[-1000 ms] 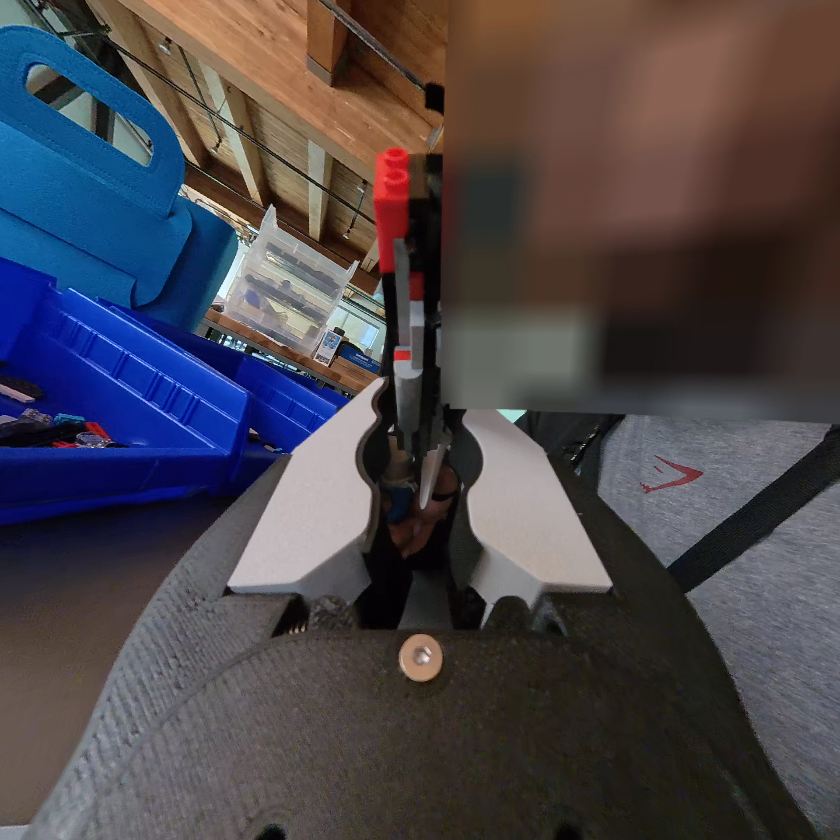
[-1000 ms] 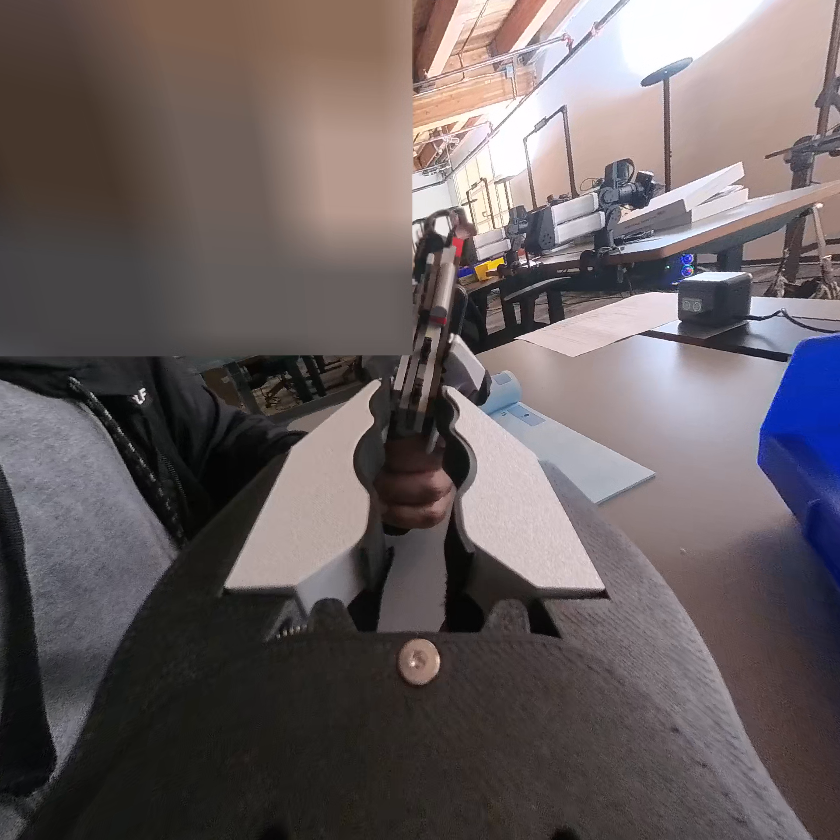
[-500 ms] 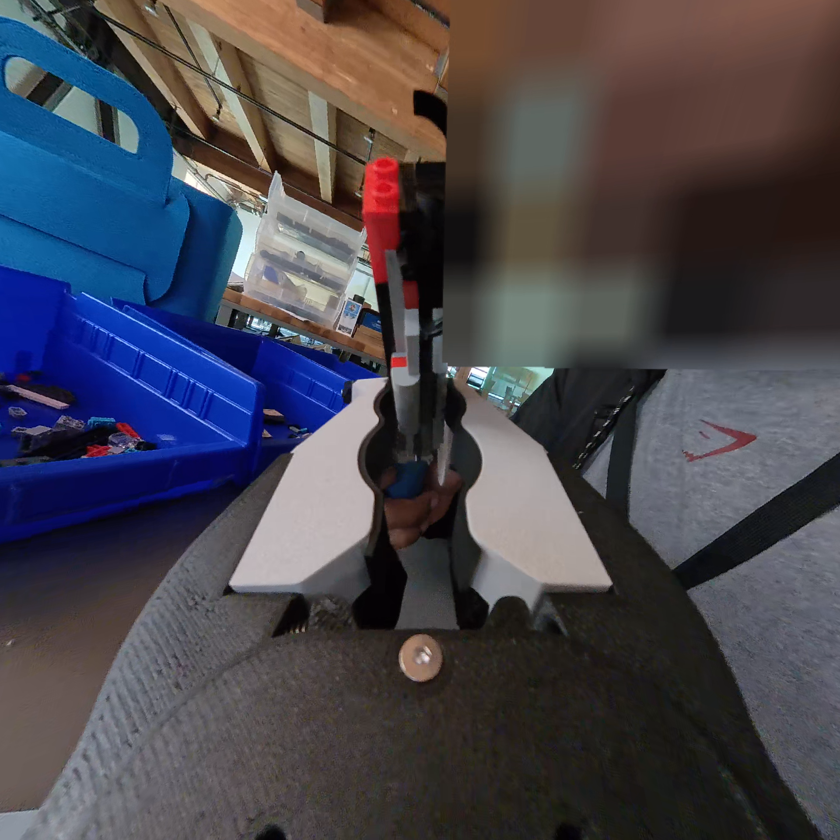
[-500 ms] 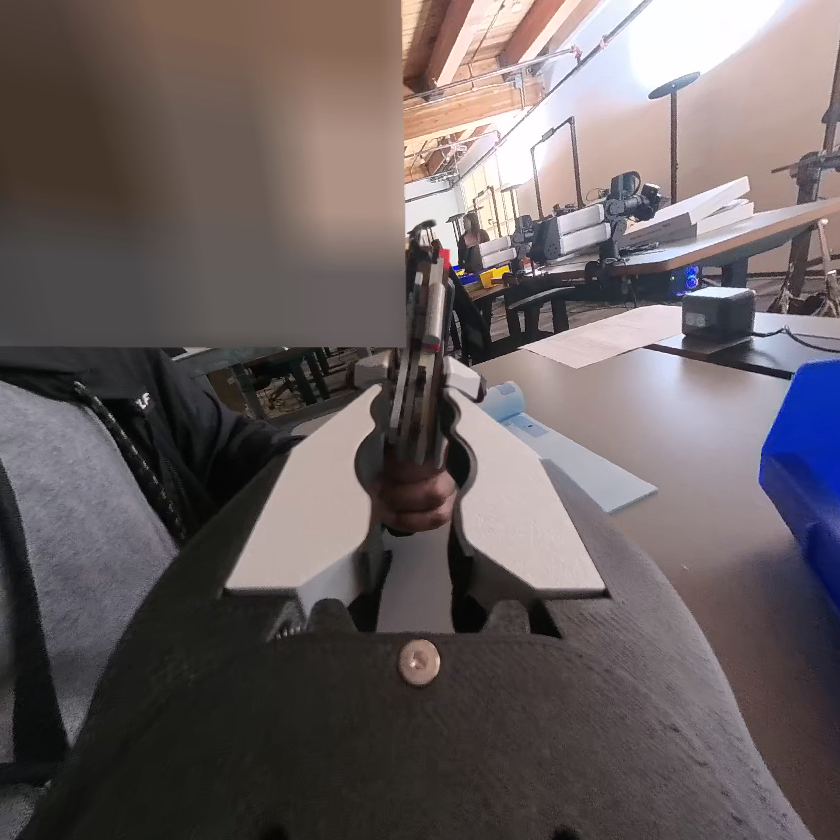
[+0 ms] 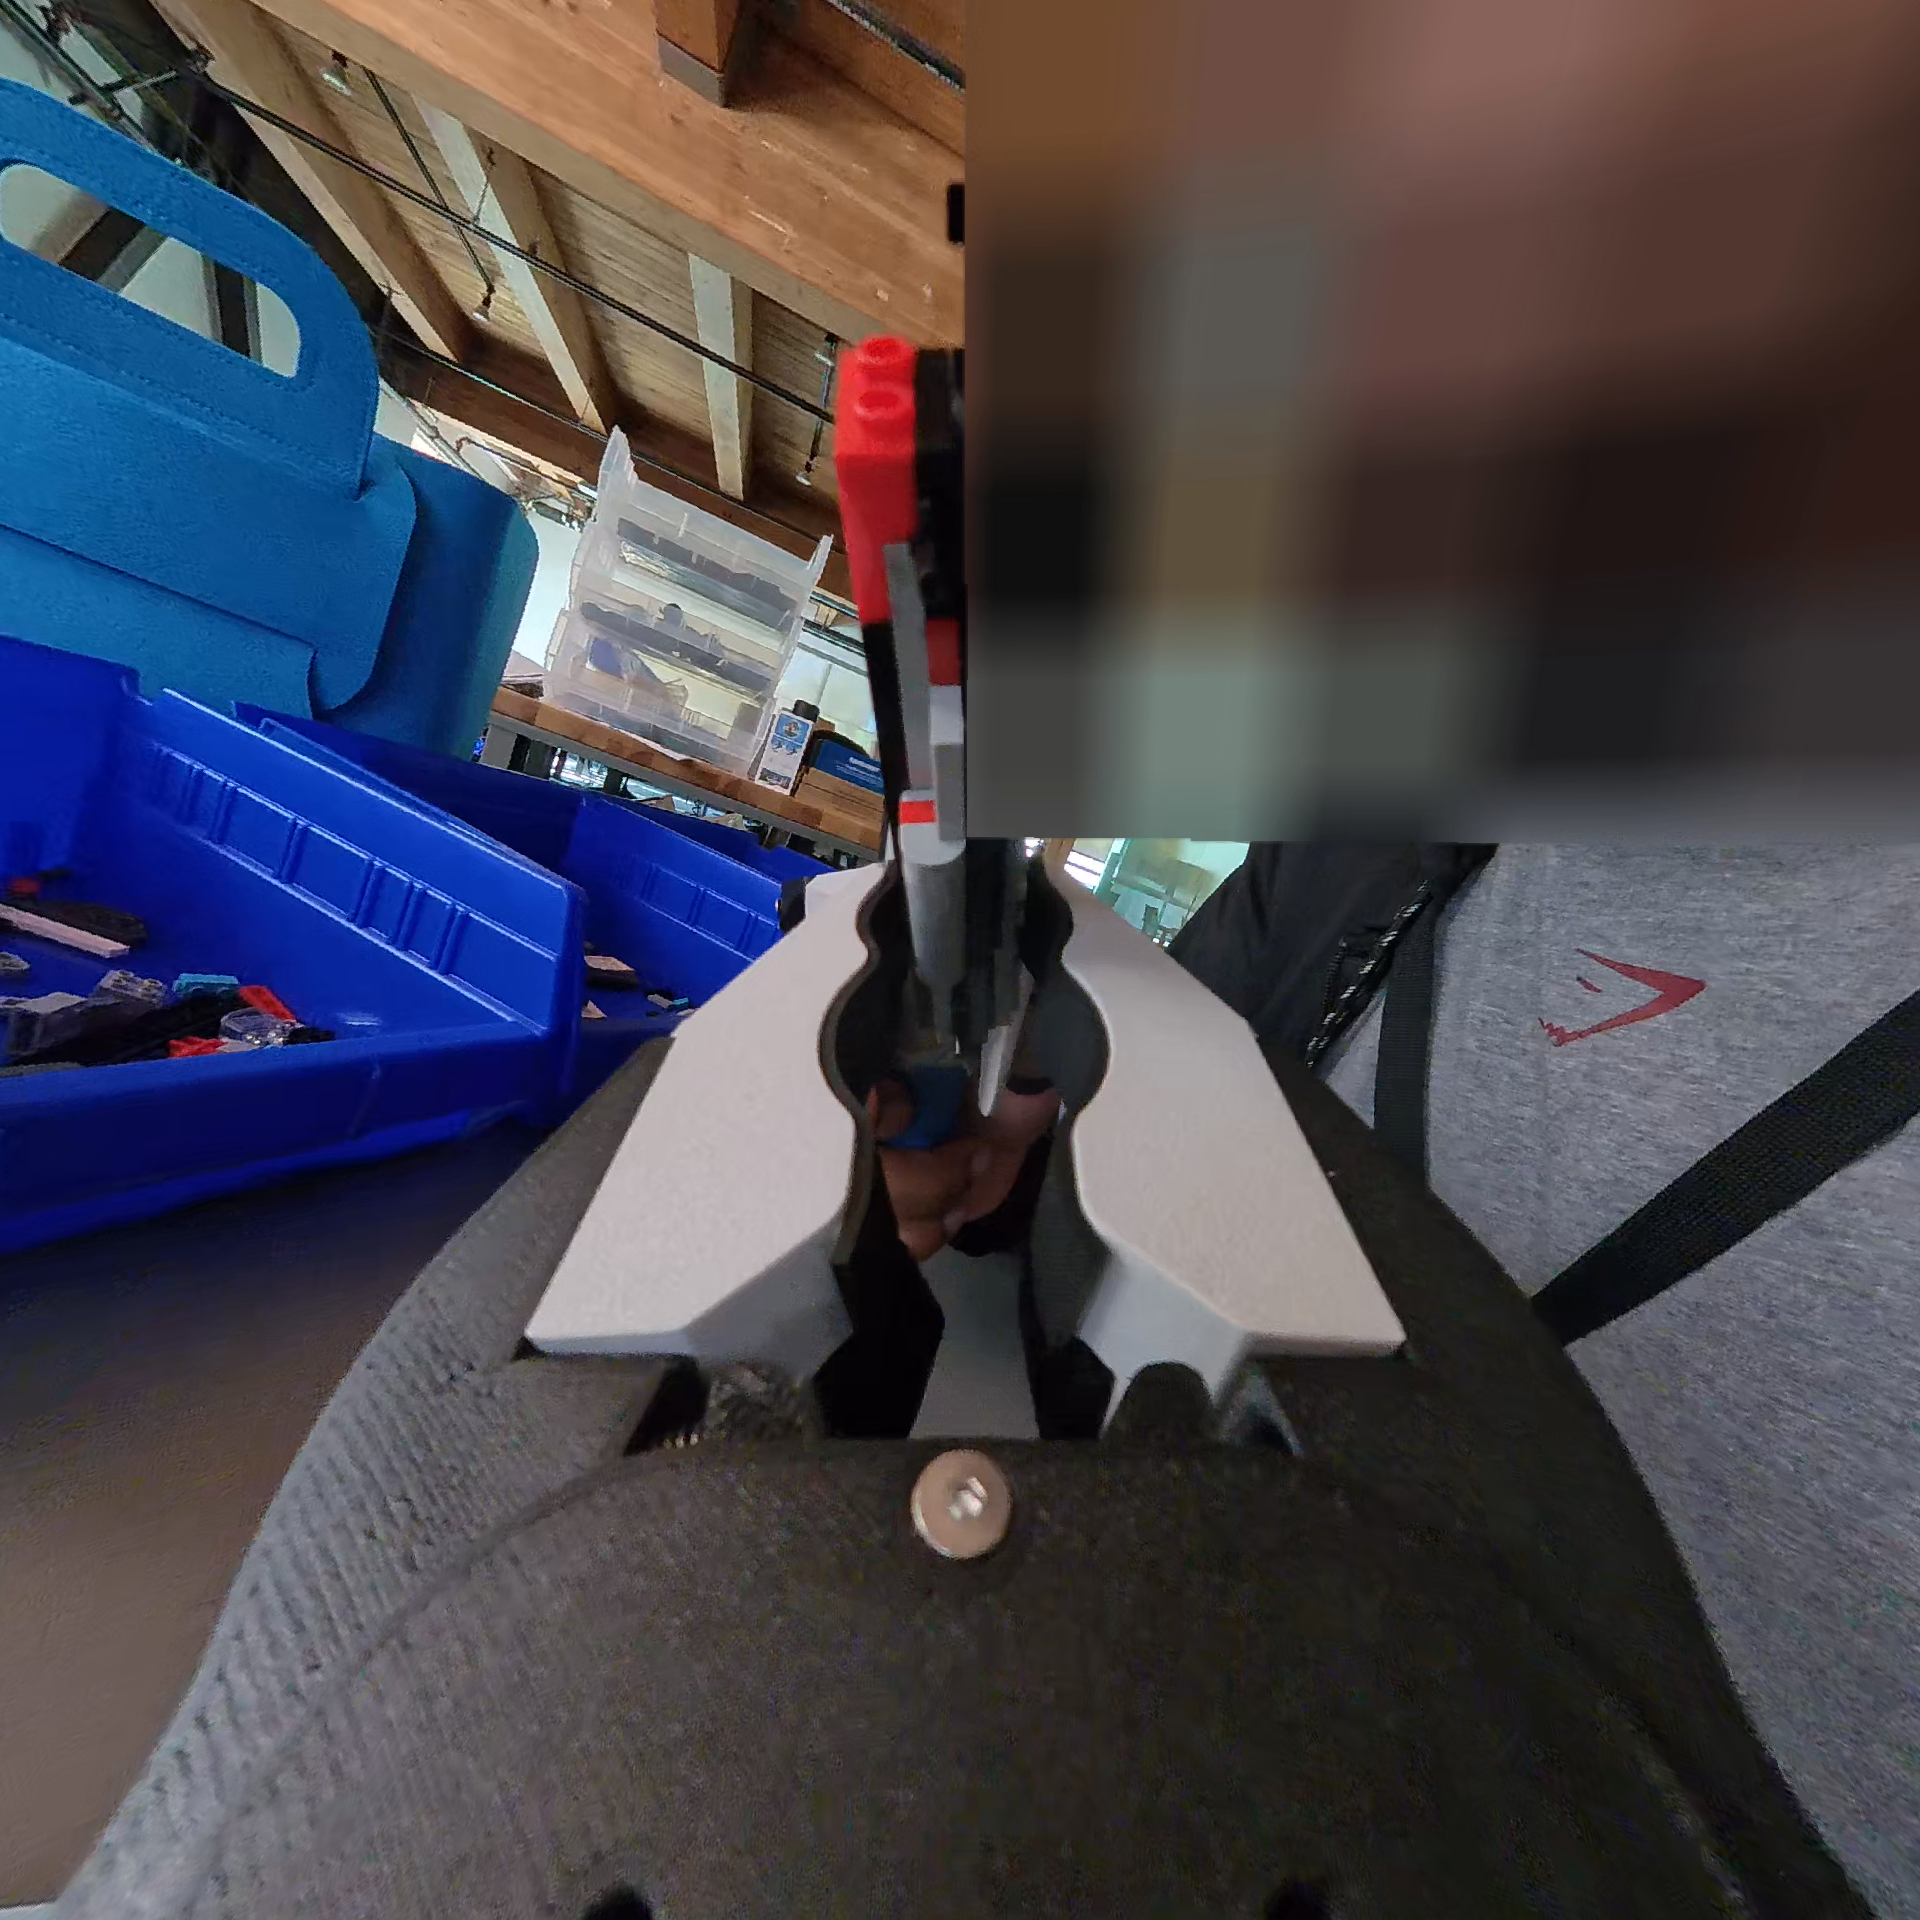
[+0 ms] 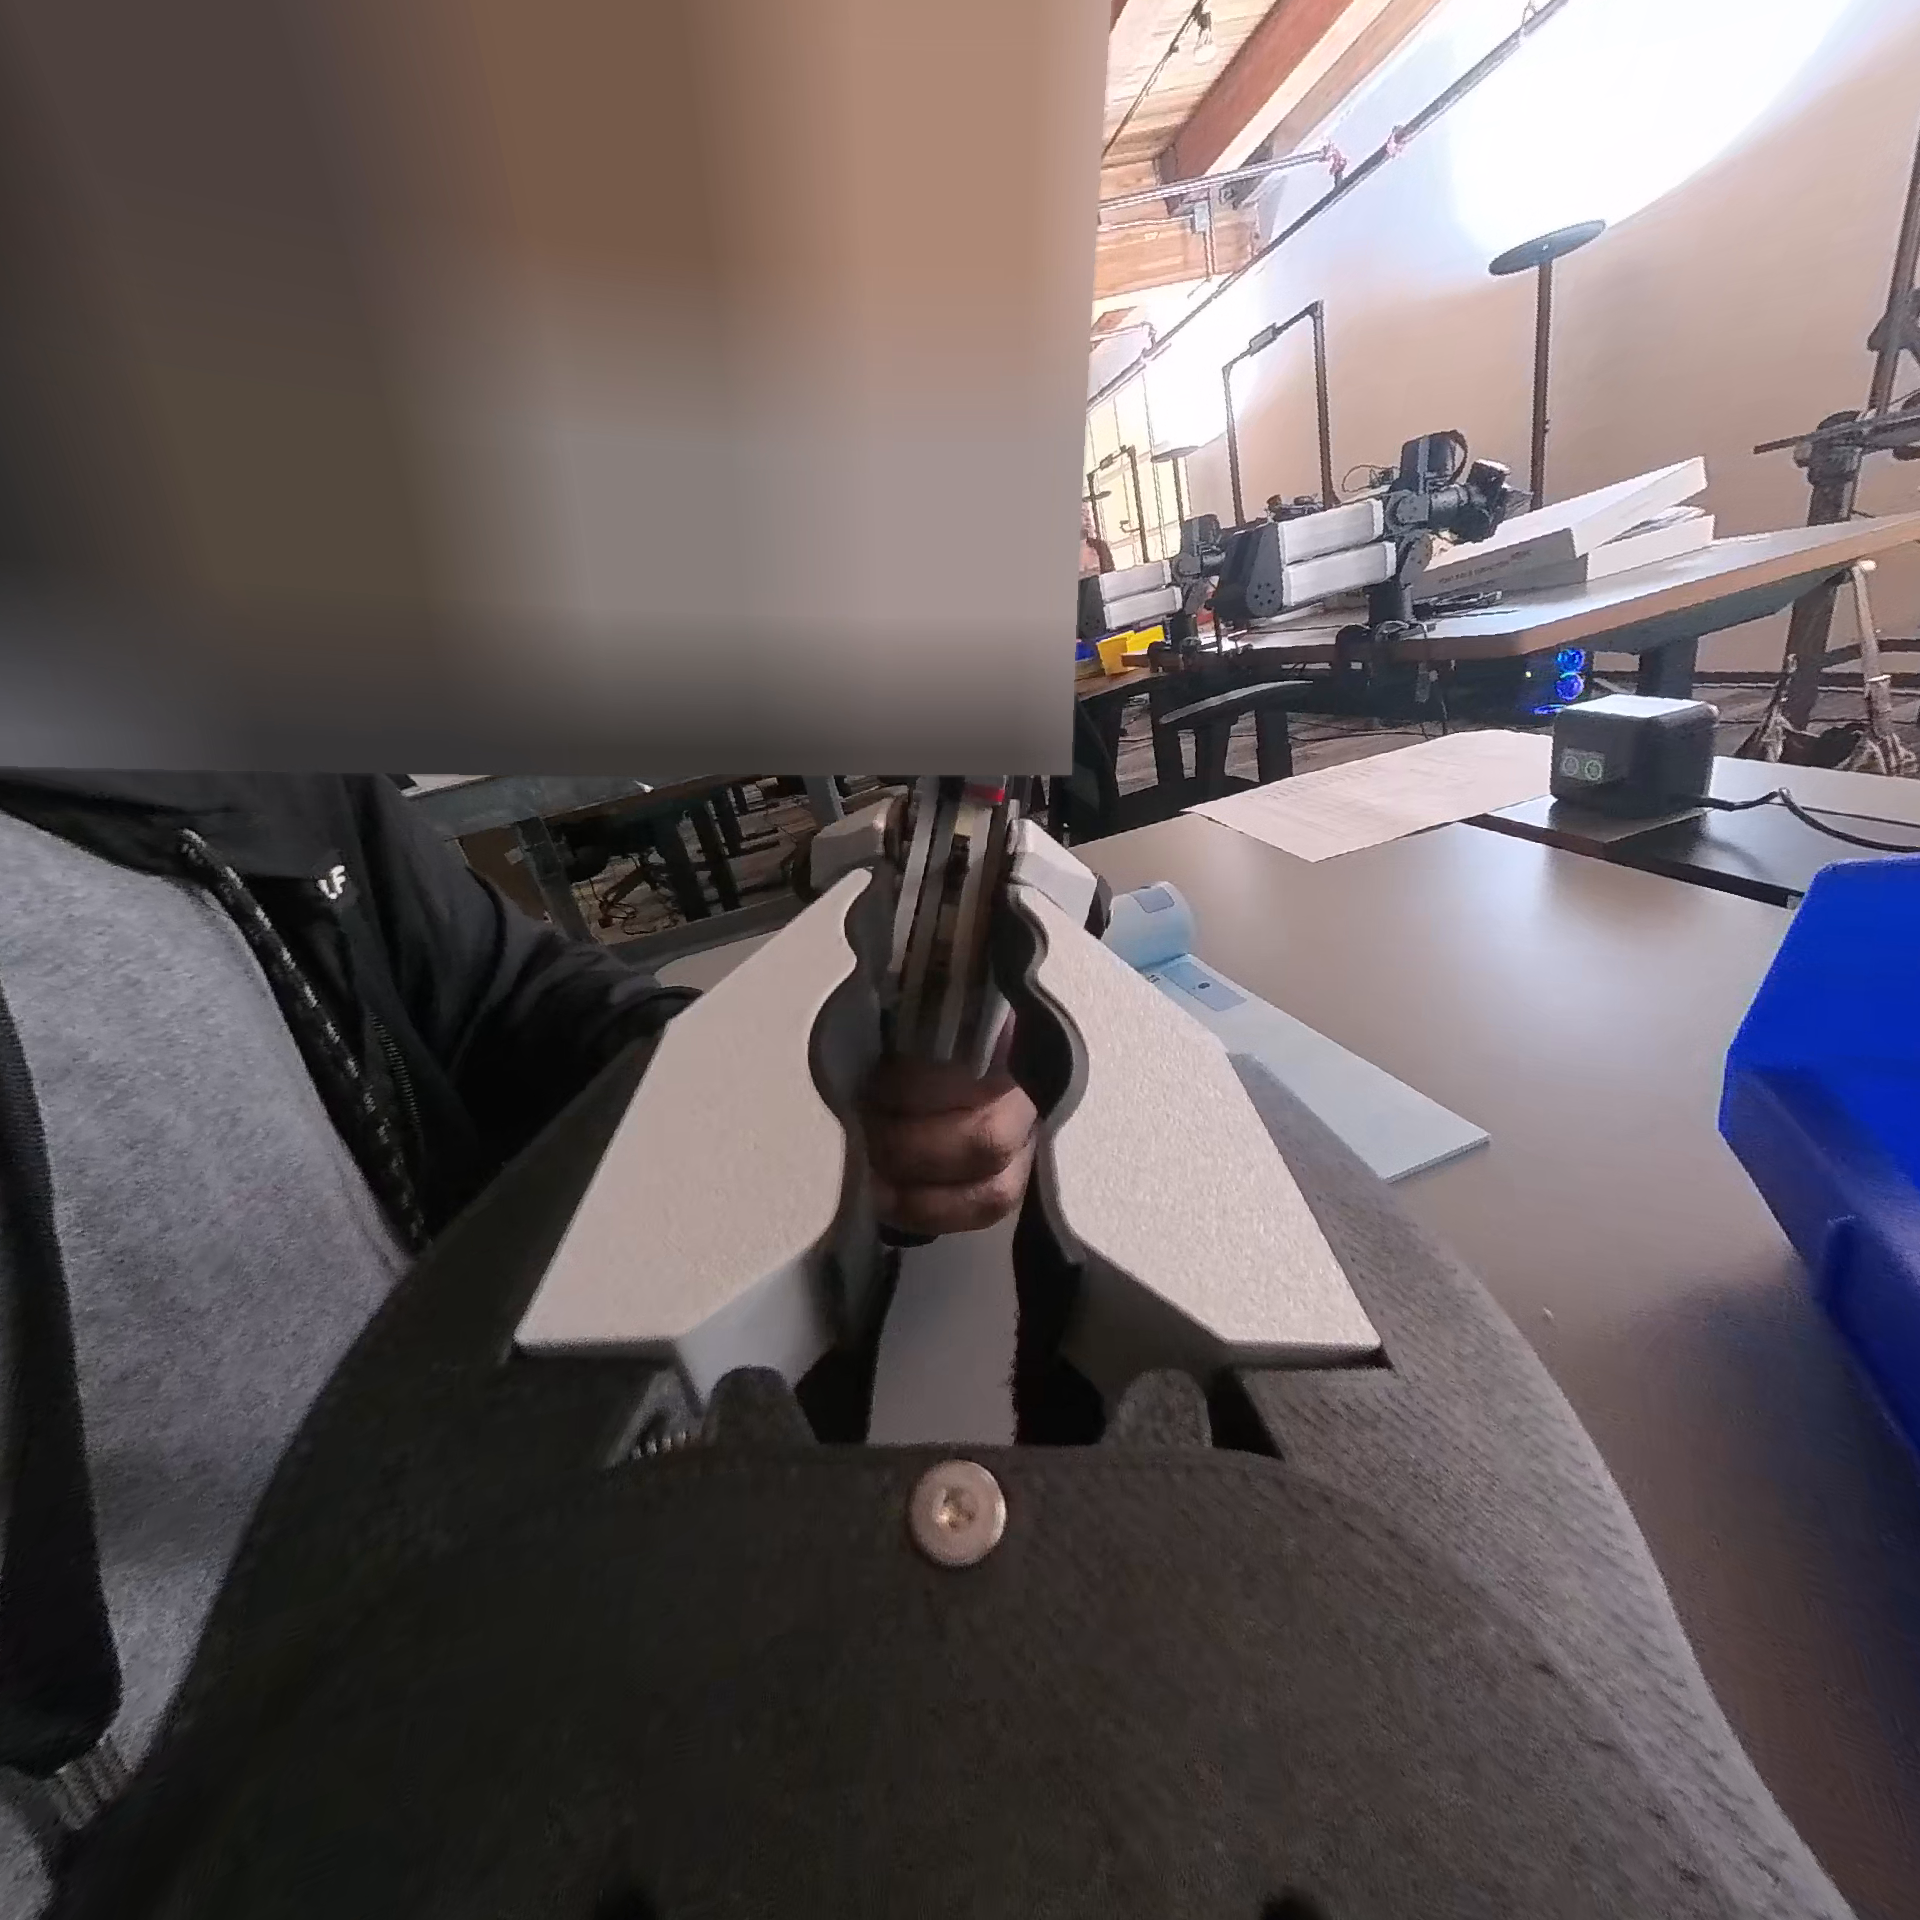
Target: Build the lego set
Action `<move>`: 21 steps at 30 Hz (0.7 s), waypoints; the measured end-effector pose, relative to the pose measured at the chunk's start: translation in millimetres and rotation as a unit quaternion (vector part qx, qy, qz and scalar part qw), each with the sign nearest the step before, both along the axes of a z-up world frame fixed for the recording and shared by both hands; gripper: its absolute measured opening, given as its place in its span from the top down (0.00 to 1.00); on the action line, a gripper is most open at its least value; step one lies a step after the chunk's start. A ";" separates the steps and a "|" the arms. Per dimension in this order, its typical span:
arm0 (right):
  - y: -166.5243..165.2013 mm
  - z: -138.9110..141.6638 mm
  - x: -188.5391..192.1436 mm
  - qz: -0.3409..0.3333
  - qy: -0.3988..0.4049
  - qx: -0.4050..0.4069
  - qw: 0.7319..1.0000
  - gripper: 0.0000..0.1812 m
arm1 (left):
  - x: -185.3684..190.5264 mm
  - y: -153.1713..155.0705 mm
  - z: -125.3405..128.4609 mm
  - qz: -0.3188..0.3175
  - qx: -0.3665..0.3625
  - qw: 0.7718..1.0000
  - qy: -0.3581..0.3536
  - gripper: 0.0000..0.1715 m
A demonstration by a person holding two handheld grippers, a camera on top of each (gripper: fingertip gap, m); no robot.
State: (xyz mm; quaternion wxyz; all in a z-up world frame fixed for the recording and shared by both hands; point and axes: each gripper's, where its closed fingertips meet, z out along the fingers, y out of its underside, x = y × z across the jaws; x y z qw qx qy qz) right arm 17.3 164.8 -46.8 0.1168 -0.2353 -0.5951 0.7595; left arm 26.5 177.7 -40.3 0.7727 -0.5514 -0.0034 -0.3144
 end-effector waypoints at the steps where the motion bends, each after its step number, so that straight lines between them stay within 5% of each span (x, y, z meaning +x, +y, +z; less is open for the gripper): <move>1: -0.2 -0.2 -0.2 0.000 -0.001 0.000 1.000 0.88 | -0.1 -0.2 -0.1 -0.001 0.000 1.000 -0.001 0.88; 21: 8.9 1.5 -7.3 -0.012 -0.009 -0.004 1.000 0.88 | -16.5 -3.7 5.5 0.007 -0.007 0.999 -0.042 0.89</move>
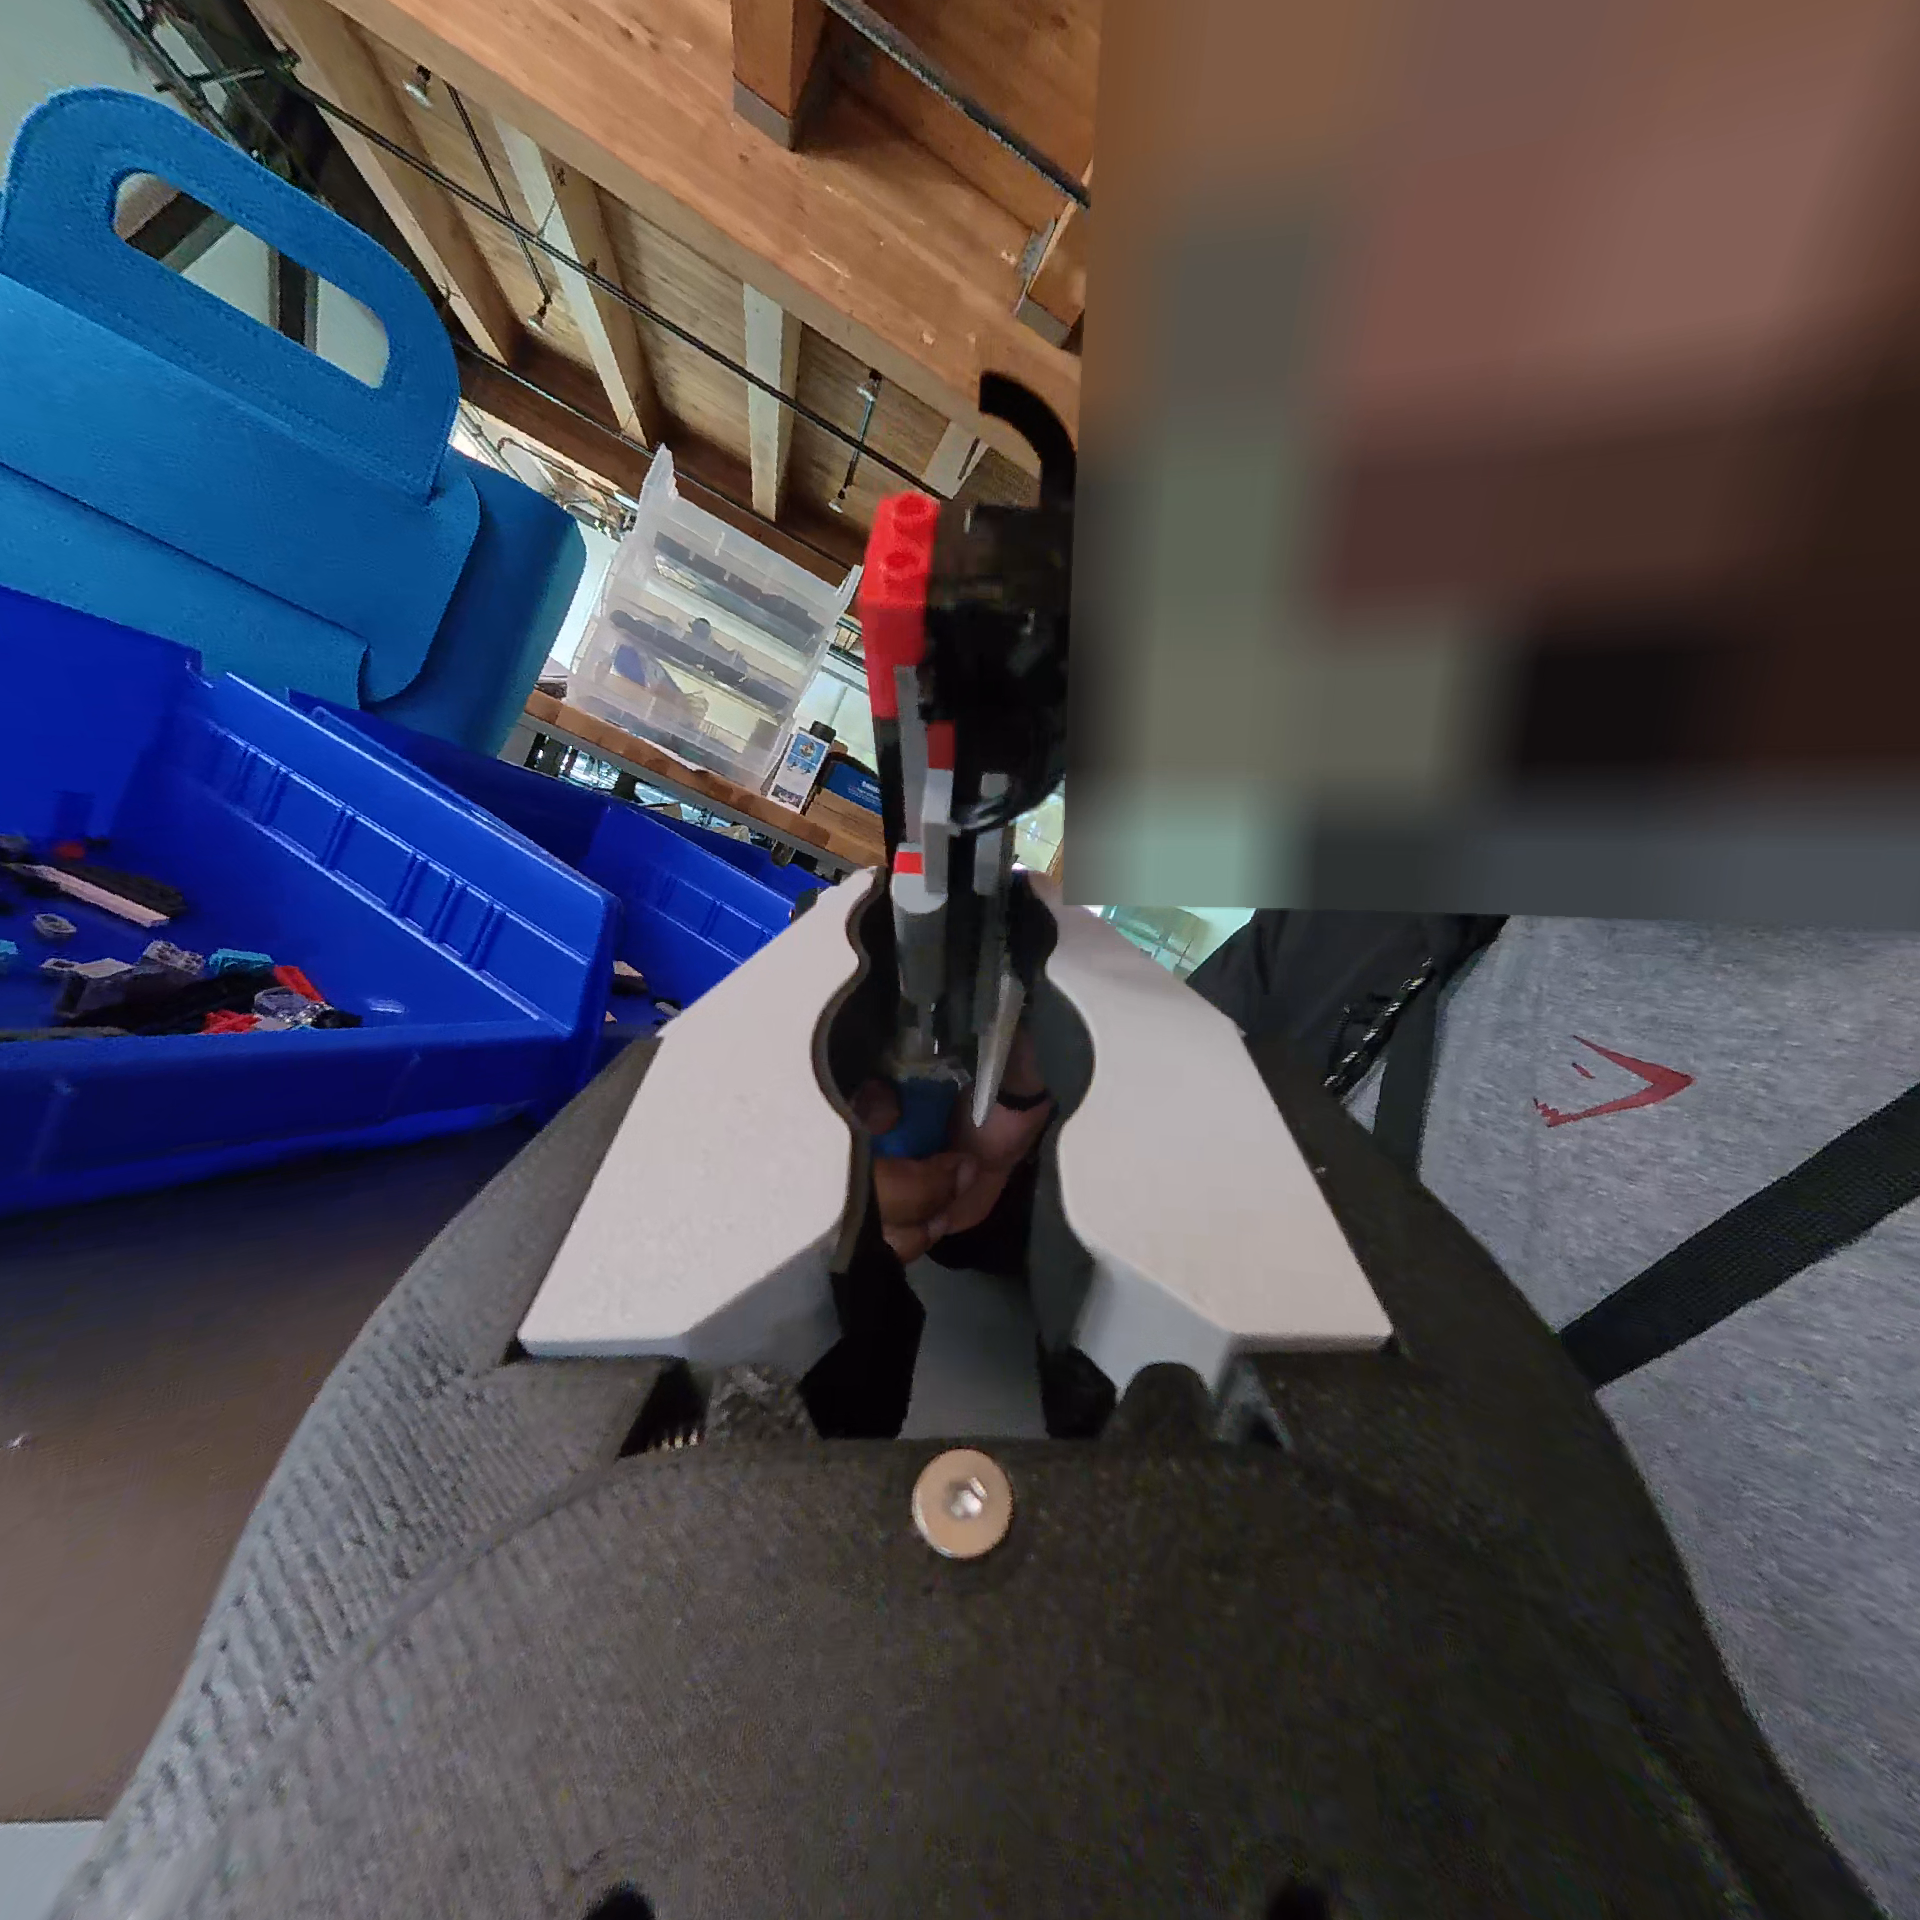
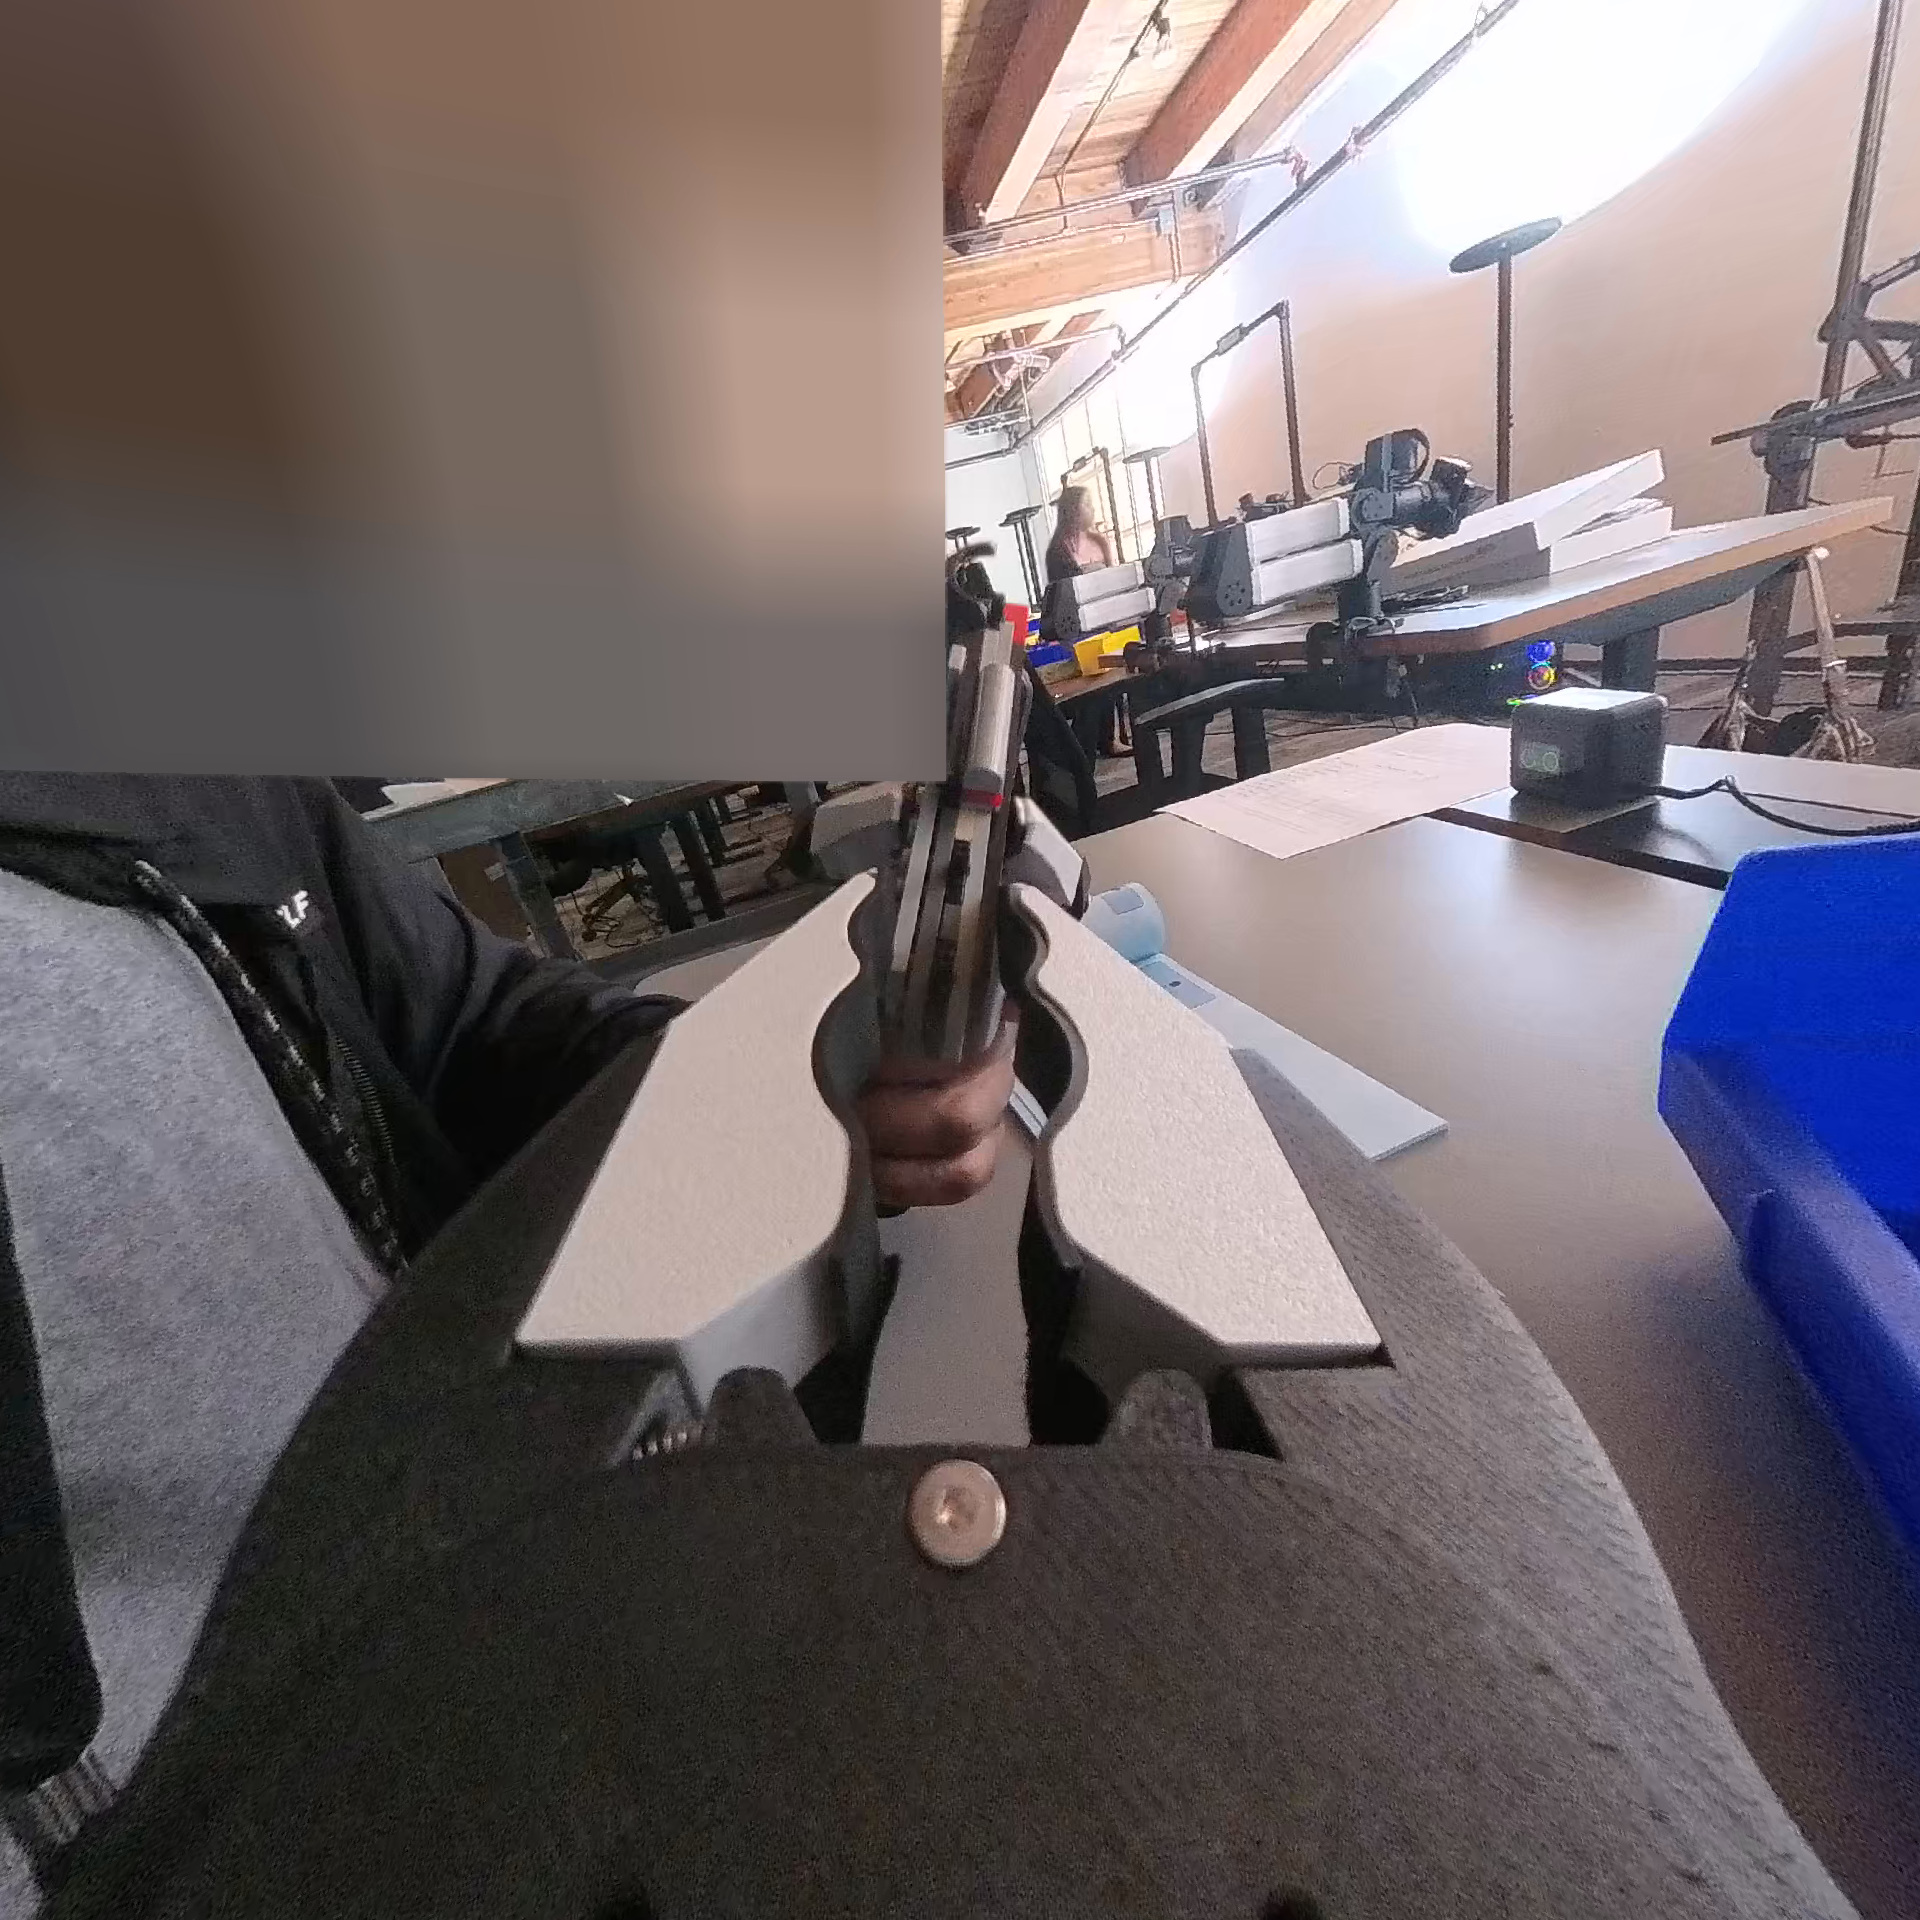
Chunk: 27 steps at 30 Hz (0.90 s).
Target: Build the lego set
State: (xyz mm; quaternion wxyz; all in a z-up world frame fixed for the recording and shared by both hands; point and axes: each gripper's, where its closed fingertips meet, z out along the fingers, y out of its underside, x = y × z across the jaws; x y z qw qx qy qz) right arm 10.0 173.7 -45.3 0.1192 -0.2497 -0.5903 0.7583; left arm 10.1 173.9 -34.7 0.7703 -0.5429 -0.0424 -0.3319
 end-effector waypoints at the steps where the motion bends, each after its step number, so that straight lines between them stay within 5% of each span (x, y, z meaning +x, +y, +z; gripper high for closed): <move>1: -0.2 0.2 0.2 0.000 0.001 0.000 1.000 0.88 | 0.2 -0.2 0.0 0.000 0.001 1.000 0.001 0.89; 27: -16.6 11.1 27.5 0.022 0.101 0.023 0.994 0.88 | 33.6 -12.3 4.7 -0.016 0.071 0.987 0.145 0.88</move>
